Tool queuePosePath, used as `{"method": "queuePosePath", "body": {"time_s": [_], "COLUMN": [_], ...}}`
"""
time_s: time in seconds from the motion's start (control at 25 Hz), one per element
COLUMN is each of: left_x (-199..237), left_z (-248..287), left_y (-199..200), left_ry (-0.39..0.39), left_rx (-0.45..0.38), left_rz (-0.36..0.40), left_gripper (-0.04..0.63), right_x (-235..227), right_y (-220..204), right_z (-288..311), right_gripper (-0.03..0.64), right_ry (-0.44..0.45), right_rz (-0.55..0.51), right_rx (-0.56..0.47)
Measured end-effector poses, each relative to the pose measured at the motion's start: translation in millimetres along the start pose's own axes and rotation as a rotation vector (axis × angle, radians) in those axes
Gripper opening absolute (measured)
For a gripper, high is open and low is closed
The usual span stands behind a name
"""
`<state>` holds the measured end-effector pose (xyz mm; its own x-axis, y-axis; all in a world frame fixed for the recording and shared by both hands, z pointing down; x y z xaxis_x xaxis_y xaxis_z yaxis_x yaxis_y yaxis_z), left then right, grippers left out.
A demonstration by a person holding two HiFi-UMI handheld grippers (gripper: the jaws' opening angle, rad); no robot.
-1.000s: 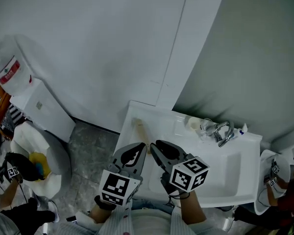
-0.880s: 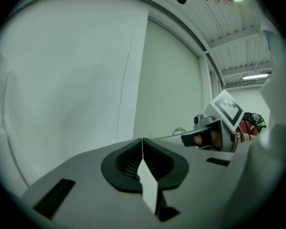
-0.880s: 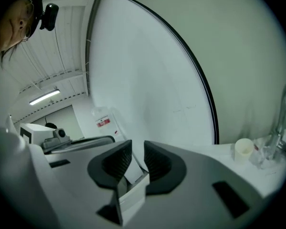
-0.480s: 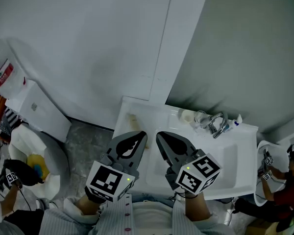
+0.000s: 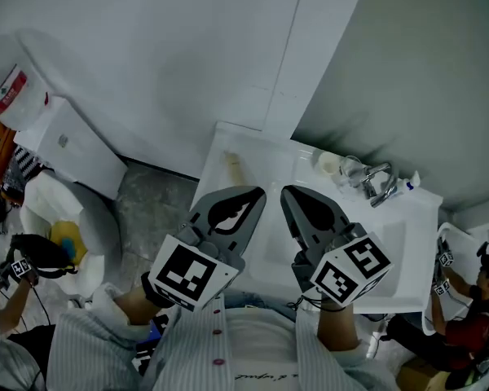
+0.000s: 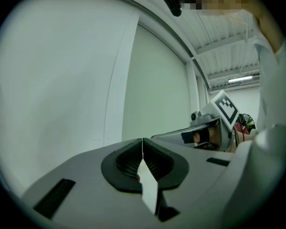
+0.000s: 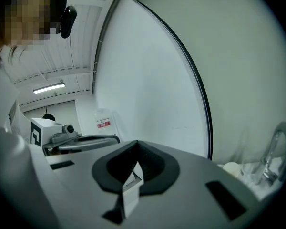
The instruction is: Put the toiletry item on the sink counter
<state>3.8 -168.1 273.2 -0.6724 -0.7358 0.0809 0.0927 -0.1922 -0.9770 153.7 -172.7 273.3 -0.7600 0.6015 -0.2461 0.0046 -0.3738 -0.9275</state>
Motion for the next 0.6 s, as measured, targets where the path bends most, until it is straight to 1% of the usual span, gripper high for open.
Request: {"method": "queuePosePath", "body": {"time_s": [0.12,0.32,0.44,0.6], "left_x": [2.3,9.2,6.7,5.7], "left_z": [-0.9,0.2,0.9,3.5], "left_y": [-4.6,-6.0,-11.0,-17.0], "left_ry": [0.011,0.026,0.024,0.021], "left_rx": [0.009,0.006,0.023,0.027], "left_rz": [-0.01,0.015,-0.003,0.015], "left_gripper": [0.018,0.018,0.018,0.018], "right_x": [-1.5,-3.8,-3.3,-1.4], "right_y": [-2.7,-2.7,-7.1,-9.7], "right_z": [0.7,3.1,3.9,7.9], "right_gripper": [0.009,0.009,0.009,0.009], "right_ry": [0.004,0.014,0.021,0.031], "right_rz": [0.008,0.0,-0.001,-0.007], "right_rx": [0.009,0.02,0.028,0.039]}}
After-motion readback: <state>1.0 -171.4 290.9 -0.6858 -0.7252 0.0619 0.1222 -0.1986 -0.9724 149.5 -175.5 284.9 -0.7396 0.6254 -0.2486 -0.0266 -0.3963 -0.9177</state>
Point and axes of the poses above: the fingertips, and each gripper's own axes: z forward along the fingers, x to its left, y out of its top, the point moved 8 cm from there along -z, backward along the fingers, and after that the axes turned 6 degrees about x, right-handed, at the moved point
